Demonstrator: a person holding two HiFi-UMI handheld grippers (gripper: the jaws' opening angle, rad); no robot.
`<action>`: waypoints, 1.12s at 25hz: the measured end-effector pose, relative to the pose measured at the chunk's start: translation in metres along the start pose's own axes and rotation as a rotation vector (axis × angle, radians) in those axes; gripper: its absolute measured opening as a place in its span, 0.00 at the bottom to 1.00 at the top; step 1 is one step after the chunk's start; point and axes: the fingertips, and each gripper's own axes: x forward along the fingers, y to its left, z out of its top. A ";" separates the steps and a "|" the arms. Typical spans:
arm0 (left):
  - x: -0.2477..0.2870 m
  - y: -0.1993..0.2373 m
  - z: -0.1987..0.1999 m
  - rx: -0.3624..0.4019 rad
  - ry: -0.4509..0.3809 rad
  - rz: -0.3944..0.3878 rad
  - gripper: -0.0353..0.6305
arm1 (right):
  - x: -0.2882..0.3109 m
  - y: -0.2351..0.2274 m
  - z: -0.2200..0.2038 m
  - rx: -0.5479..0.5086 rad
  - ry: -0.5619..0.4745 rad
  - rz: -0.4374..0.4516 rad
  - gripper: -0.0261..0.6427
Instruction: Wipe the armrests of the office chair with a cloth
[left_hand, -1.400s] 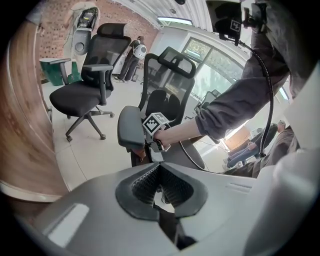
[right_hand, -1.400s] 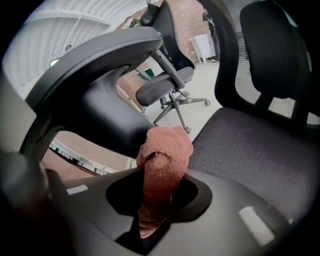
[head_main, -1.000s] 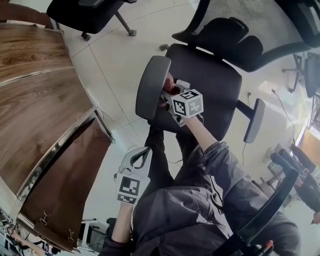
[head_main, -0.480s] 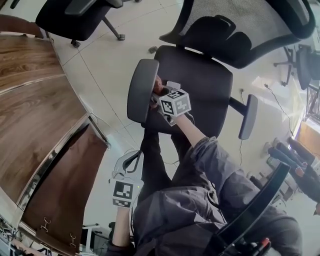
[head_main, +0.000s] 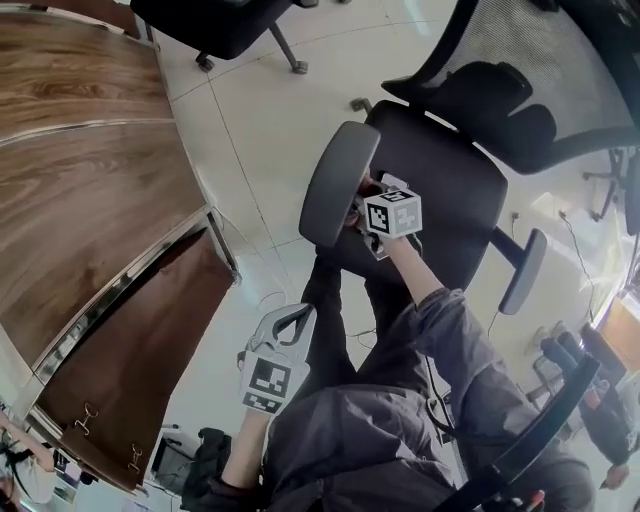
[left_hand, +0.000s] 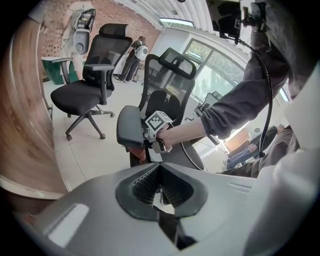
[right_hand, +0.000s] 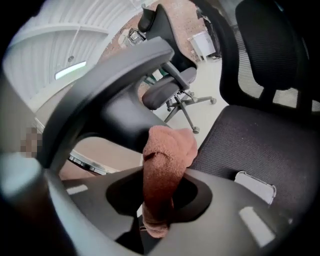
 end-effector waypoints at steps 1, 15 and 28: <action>0.001 -0.001 0.002 0.000 -0.006 -0.002 0.07 | -0.007 0.008 0.004 0.008 -0.019 0.022 0.18; -0.001 -0.001 0.012 -0.014 -0.036 0.001 0.07 | -0.030 0.008 0.028 0.049 -0.144 0.073 0.18; 0.002 0.006 0.011 -0.058 -0.055 0.008 0.07 | -0.036 0.017 0.023 0.069 -0.087 0.112 0.18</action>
